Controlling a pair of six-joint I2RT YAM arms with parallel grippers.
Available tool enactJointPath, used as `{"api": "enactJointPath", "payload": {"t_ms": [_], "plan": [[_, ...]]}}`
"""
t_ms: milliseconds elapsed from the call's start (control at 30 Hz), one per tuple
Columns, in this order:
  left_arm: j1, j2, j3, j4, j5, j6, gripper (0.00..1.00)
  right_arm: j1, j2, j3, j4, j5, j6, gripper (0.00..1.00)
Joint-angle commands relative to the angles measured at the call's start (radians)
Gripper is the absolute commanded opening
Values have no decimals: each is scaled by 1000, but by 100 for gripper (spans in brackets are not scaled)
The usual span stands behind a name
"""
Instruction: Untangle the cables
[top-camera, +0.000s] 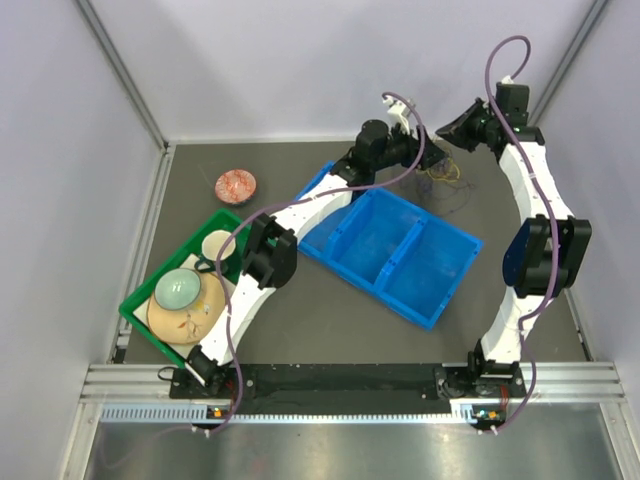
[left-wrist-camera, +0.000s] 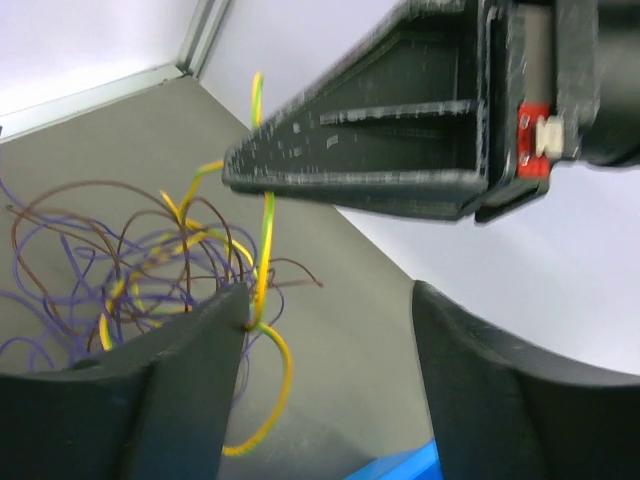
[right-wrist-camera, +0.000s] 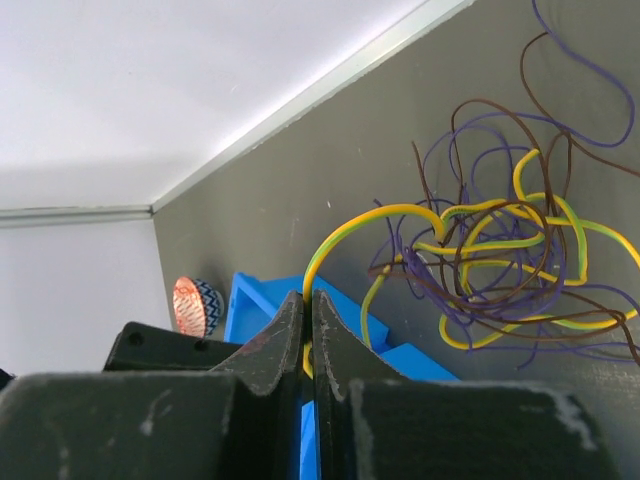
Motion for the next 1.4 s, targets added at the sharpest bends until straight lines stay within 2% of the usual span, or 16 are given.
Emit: {"api": "enactJointPath", "payload": {"t_ms": [0,67,133,233,267,300,400,500,600,800,1033,1133,1233,1300,1333,1367], "plan": [[5,-4,5,84,-19,-12,59,11,-26,-22,57,-29,17,0],[5,-8,2,77,-32,-13,21,9,-34,-28,59,-29,14,0],[4,-17,0,67,-54,-10,0,11,-38,-32,60,-23,12,0],[7,-33,-12,64,-72,4,0,9,-40,-37,60,-23,11,0],[7,-36,-14,66,-77,4,0,8,-45,-37,60,-26,9,12],[7,-42,-20,66,-80,2,0,3,-46,-38,59,-29,9,52],[13,-53,-29,76,-91,-7,0,-26,-69,-54,57,-58,14,96],[19,-51,-29,90,-89,-32,0,-60,-121,-103,60,-99,11,99],[19,-48,-29,115,-88,-50,0,-94,-181,-190,60,-63,-35,98],[31,-68,-23,181,-85,-142,0,-107,-192,-336,86,37,-184,80],[30,-88,-24,181,-66,-148,0,-35,-71,-238,95,-3,-261,82],[30,-96,-26,169,-62,-134,0,1,-23,-174,97,34,-247,76],[30,-106,-36,161,-57,-128,0,17,34,-140,111,45,-206,59],[31,-119,-49,161,-57,-128,0,17,60,-143,149,60,-178,42],[31,-122,-55,162,-57,-128,0,17,69,-137,149,66,-160,29],[31,-131,-64,161,-57,-127,0,17,73,-137,149,98,-149,0]]}}
